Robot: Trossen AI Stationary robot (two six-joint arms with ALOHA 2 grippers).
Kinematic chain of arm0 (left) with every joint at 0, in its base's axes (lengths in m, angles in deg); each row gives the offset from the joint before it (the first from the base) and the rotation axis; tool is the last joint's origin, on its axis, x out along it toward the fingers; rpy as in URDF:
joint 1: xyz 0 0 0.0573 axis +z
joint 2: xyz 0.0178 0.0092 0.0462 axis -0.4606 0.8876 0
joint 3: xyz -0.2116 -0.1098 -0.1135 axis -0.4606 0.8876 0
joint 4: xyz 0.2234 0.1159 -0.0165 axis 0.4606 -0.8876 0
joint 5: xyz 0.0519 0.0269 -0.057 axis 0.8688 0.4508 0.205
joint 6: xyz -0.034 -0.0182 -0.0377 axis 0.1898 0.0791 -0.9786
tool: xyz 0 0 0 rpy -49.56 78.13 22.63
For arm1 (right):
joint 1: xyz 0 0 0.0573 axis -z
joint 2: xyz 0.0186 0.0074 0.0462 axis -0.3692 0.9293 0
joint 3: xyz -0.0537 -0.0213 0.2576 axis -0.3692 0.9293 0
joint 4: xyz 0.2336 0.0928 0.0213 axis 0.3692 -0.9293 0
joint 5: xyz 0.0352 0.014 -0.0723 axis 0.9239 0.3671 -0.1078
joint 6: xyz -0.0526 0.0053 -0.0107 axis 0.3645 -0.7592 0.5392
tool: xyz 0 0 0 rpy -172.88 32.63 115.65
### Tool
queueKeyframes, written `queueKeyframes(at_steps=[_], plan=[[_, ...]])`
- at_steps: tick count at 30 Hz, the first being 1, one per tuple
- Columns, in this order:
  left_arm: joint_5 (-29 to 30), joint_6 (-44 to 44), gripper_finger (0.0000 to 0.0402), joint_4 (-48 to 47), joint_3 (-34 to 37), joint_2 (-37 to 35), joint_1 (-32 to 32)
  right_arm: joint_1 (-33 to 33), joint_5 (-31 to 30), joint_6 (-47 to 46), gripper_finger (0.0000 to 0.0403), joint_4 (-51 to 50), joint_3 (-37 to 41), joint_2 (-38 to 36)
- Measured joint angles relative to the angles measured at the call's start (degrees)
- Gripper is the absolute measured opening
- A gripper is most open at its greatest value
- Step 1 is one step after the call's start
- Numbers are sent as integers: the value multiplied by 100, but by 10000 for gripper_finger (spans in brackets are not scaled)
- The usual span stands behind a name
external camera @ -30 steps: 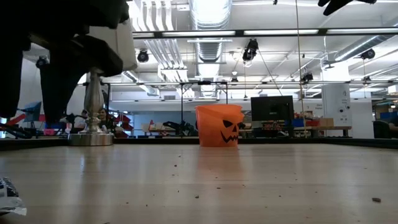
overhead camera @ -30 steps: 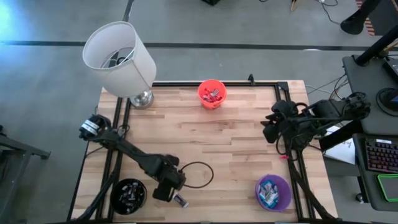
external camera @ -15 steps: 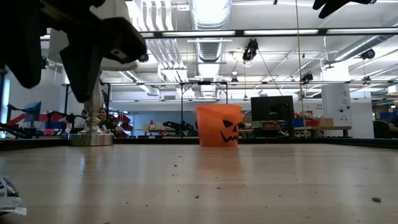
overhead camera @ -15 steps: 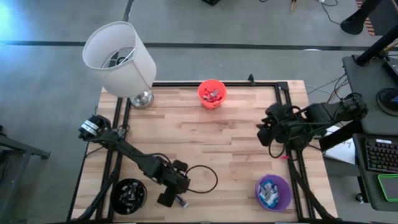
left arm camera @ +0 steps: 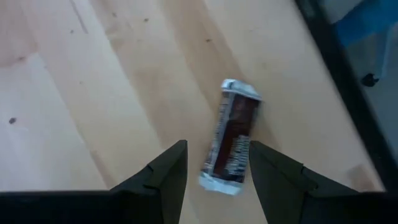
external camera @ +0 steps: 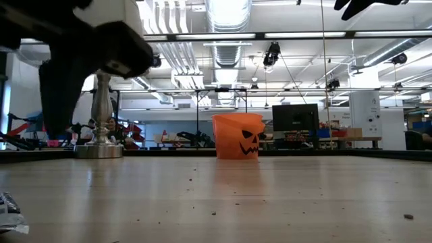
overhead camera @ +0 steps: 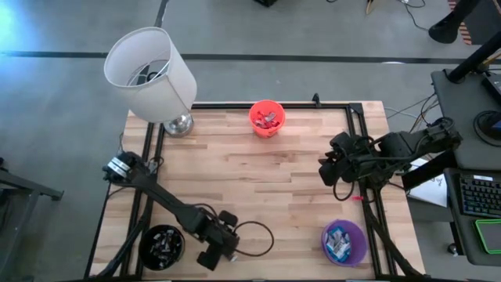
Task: Organize candy in baskets
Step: Put the brown chocolate into the black bucket
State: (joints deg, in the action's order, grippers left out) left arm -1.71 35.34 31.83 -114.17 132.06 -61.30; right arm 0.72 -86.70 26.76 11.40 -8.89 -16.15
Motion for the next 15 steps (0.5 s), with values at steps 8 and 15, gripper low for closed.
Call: queueKeyframes(at_steps=[8,15], plan=[[-40,23,154,-36,-211,355,19,0,-2,62,153,-2,0,2],[-540,67,154,-26,-322,627,-14,0,-2,157,153,-6,0,1]])
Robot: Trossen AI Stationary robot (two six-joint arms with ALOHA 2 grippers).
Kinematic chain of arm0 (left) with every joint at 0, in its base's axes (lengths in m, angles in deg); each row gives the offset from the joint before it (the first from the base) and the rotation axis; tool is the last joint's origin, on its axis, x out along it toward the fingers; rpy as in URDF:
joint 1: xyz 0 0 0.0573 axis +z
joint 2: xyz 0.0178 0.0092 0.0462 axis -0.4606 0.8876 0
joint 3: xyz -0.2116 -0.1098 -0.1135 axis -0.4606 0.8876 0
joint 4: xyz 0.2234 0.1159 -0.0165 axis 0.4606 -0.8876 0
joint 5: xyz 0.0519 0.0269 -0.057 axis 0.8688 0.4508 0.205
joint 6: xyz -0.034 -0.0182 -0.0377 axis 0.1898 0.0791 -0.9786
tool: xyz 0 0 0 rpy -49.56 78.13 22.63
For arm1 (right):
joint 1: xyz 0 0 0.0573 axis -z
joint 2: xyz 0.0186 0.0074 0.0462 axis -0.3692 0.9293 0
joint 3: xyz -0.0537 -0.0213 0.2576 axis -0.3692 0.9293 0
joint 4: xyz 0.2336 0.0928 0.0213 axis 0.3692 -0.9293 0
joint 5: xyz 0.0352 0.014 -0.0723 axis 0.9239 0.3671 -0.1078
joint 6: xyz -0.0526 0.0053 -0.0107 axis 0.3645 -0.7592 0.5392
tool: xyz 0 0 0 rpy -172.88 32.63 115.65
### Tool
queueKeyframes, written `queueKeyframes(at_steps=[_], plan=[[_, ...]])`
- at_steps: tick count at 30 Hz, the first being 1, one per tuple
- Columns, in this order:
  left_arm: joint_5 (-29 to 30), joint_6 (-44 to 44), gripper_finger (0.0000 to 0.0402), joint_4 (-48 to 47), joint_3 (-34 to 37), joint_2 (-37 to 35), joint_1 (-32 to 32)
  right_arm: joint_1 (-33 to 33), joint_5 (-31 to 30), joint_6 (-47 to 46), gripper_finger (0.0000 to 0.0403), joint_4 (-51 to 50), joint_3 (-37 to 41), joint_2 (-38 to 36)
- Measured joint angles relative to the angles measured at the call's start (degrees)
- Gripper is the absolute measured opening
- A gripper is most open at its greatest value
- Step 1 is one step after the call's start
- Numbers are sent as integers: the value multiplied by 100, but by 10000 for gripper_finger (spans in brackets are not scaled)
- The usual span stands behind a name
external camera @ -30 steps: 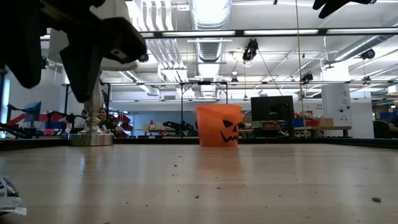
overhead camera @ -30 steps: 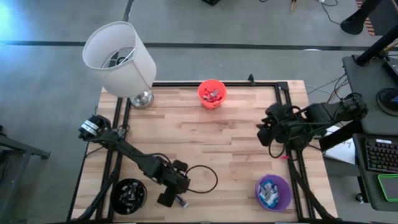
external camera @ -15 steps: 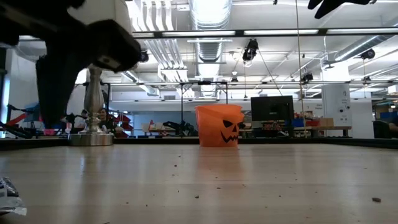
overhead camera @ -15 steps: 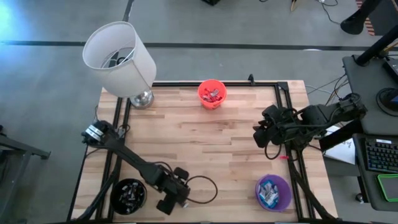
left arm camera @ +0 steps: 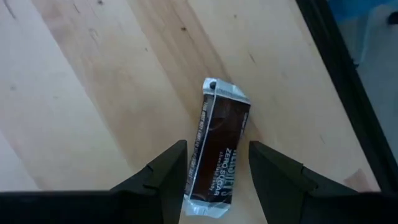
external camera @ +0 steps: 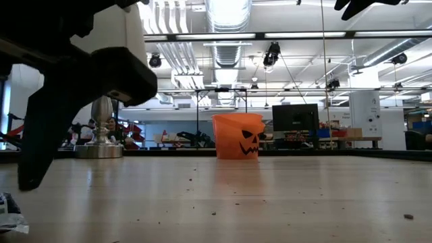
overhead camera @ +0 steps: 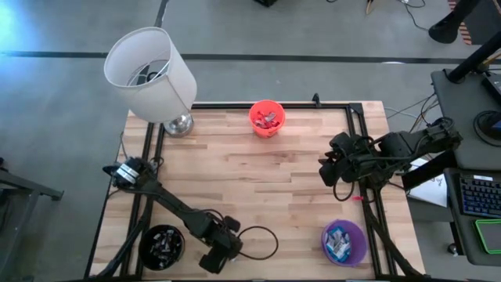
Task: Organize candy in baskets
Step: Put the brown chocolate into the black bucket
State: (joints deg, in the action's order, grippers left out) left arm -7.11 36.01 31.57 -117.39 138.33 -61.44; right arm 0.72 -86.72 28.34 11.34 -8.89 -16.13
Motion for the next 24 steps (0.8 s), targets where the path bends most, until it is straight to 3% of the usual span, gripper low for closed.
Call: queueKeyframes(at_steps=[12,16,22,24], plan=[[-10,-70,148,-5,4,198,27,0,-1,151,153,1,0,-4],[0,-81,109,-20,4,199,39,0,-2,189,153,0,0,-4],[22,-88,17,-29,9,199,42,0,-4,257,153,0,-1,-5],[12,-113,8,-33,9,199,42,0,-4,318,153,0,0,-6]])
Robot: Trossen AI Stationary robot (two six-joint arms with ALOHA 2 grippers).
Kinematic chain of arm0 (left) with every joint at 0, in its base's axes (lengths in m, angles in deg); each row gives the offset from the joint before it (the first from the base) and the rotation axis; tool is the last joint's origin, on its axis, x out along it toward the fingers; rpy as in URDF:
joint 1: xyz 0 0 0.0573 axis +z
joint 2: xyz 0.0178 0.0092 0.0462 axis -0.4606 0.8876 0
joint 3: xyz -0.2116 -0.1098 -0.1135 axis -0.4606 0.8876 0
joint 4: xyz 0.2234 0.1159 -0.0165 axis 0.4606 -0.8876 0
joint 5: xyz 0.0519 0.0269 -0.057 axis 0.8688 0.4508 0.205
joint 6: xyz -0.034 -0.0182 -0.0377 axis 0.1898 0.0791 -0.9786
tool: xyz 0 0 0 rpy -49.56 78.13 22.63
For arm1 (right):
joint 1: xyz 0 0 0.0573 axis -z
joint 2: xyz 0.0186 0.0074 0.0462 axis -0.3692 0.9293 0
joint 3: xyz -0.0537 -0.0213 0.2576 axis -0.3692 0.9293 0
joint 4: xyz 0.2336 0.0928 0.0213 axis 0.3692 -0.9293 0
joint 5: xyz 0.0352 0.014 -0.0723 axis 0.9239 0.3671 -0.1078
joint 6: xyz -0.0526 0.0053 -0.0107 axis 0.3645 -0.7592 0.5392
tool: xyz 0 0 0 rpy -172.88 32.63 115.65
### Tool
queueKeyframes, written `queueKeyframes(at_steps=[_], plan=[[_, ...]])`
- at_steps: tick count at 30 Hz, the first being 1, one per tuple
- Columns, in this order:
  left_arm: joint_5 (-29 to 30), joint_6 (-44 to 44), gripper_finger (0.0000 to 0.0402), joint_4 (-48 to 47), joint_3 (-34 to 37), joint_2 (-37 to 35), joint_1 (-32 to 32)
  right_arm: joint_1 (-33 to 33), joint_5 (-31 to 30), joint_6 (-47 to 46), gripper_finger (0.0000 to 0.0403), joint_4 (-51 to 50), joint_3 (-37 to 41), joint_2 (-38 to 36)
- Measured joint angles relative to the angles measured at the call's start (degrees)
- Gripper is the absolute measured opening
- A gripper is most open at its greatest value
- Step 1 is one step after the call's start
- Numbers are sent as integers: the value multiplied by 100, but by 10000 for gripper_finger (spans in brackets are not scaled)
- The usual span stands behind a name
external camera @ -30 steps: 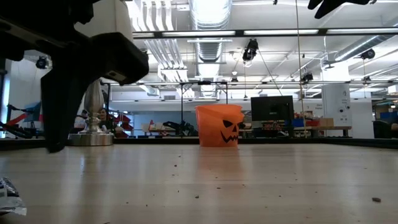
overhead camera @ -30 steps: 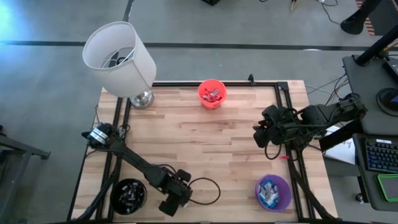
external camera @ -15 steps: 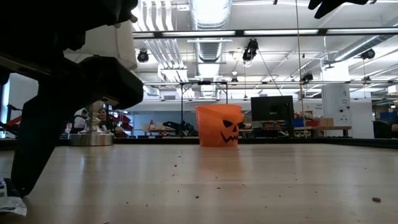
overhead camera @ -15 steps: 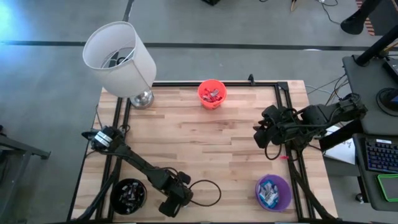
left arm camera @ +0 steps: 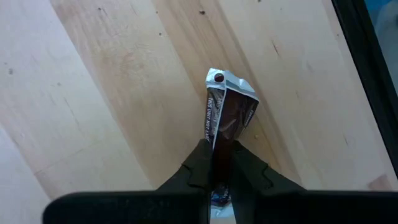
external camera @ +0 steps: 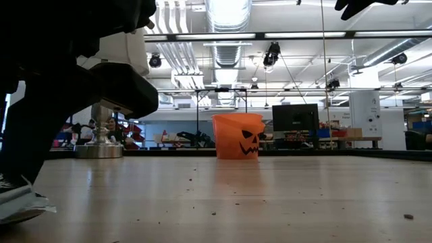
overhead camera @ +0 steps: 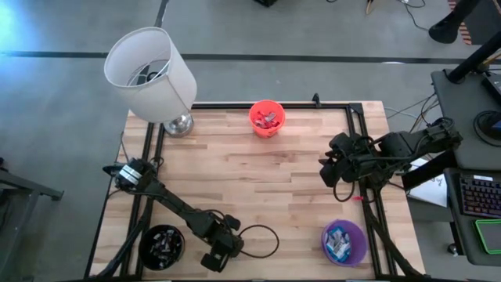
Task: Organize candy in baskets
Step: Put the brown chocolate into the black bucket
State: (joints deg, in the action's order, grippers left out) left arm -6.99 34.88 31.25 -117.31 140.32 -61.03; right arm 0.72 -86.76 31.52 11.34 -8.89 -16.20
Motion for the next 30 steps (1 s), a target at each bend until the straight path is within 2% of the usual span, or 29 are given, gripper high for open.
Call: queueKeyframes(at_steps=[4,12,16,25,30], plan=[[-14,-76,13,-111,2,-39,-2,0,0,49,153,-2,0,0],[-26,-527,2,-1345,-302,-551,-9,0,-2,50,153,-2,-1,0],[-23,-863,2,-1558,-455,-872,-9,0,-2,230,153,-4,0,0],[-12,-2250,1,-1860,-461,-1761,-132,-1,-2,300,153,-7,0,0],[106,-3159,0,-2624,-300,-2328,-412,0,0,493,153,-7,0,0]])
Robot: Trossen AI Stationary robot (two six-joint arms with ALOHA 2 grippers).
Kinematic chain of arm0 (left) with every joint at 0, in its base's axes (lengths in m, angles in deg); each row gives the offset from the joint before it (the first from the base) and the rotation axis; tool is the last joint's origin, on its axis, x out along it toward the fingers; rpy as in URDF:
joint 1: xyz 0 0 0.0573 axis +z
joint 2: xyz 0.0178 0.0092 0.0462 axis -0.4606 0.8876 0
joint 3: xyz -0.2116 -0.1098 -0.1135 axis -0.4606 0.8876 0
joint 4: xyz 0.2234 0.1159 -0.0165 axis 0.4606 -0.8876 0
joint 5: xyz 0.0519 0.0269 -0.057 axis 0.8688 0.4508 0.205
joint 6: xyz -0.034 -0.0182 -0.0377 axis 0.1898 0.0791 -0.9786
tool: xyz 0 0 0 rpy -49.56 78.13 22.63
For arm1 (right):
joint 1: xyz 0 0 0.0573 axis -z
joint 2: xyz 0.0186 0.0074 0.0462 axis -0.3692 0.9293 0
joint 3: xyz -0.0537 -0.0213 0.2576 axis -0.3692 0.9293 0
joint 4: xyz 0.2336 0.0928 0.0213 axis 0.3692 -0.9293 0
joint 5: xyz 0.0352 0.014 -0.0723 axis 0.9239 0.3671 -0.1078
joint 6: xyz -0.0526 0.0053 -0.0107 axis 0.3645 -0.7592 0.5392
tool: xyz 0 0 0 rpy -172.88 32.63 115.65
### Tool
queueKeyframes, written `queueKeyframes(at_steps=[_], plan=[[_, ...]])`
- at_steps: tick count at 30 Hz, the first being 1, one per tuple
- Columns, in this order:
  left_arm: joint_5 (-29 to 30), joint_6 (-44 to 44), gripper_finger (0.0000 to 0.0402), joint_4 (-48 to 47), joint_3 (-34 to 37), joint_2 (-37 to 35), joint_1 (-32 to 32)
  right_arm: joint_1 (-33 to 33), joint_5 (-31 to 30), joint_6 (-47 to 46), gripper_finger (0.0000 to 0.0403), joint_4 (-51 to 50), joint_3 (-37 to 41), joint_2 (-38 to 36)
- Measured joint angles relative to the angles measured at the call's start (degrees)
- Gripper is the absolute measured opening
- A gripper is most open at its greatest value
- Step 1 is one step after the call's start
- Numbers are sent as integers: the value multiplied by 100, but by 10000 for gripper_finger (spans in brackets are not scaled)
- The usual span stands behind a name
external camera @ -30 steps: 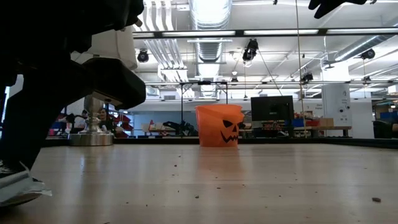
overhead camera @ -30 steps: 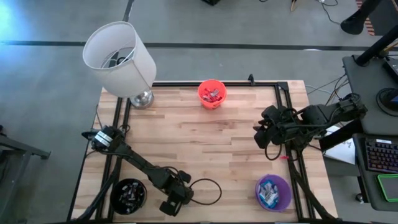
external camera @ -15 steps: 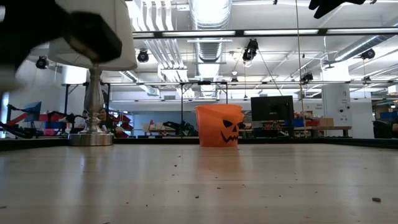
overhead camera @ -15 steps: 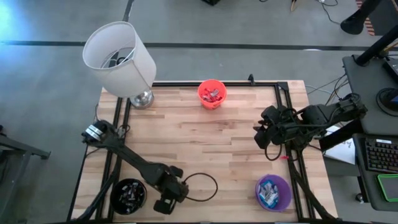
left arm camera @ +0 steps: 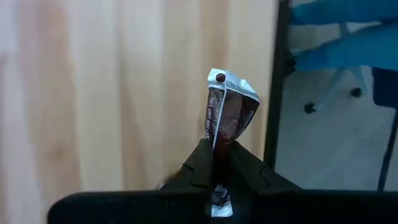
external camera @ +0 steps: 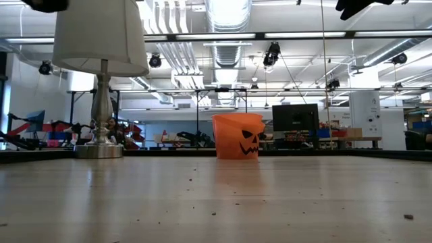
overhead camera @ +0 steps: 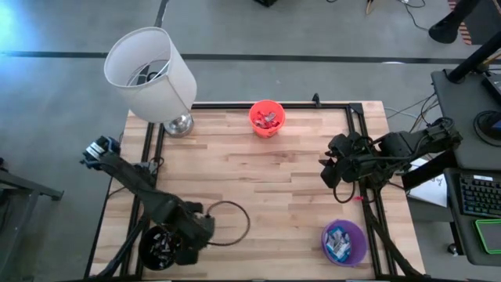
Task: Organize candy in baskets
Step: Put the brown chocolate into the black bucket
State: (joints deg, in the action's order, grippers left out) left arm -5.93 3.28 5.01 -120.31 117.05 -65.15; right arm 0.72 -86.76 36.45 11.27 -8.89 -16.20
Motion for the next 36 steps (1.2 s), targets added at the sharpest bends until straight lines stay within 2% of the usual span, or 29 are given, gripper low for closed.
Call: queueKeyframes(at_steps=[4,12,21,30,36], plan=[[184,-796,0,-343,206,-460,-253,0,-2,13,153,0,-2,0],[361,-2222,0,-340,954,-1226,-806,0,0,11,153,0,0,2],[333,-3511,0,507,1810,-1755,-1670,-2,0,-71,153,2,0,2],[316,-3889,4,475,2031,-1885,-2078,-2,-2,-162,153,46,0,2],[294,-3911,47,448,2031,-1882,-2073,0,-18,-228,153,49,-2,2]])
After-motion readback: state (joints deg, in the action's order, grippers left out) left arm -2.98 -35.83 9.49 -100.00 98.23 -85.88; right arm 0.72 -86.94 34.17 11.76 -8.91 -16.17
